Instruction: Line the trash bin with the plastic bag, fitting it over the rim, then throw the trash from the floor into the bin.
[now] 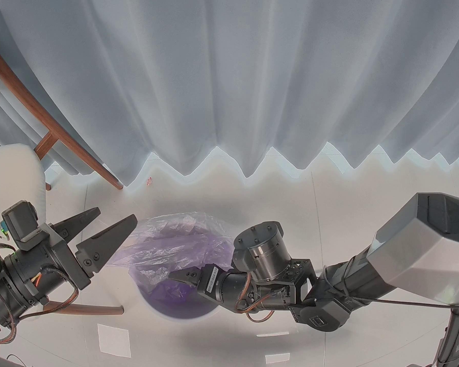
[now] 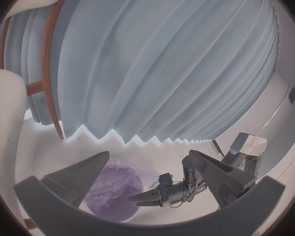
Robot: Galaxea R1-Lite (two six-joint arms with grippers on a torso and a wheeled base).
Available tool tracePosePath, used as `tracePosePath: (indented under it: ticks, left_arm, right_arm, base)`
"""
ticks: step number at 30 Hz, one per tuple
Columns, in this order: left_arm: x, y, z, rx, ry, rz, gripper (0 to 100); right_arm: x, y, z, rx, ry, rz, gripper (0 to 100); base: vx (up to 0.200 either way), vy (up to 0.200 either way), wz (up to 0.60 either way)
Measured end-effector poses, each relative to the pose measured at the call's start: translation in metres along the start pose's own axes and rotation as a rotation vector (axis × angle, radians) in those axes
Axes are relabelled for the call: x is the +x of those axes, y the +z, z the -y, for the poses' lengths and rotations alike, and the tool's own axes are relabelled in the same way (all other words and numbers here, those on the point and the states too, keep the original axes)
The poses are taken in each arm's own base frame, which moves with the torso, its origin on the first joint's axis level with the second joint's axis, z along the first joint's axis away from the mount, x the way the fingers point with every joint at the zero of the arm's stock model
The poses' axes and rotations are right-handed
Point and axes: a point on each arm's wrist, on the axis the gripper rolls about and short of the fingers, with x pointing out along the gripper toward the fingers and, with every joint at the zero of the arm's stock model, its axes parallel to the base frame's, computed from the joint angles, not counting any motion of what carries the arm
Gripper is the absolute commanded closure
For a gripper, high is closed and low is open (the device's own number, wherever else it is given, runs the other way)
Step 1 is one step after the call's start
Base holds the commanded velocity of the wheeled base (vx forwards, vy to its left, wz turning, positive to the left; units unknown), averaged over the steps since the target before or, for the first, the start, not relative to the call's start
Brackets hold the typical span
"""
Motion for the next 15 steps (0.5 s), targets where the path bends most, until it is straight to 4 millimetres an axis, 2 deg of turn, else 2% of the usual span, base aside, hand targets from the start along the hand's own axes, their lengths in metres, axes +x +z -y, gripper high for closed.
tracePosePath:
  ticks: [15]
  left_arm:
    - [-0.001,0.001,-0.003,0.014,0.016,0.006,0]
  right_arm:
    - [0.023,0.016,-0.003,0.012,0.007,0.065,0]
  base:
    - [0.000,0.000,0.00]
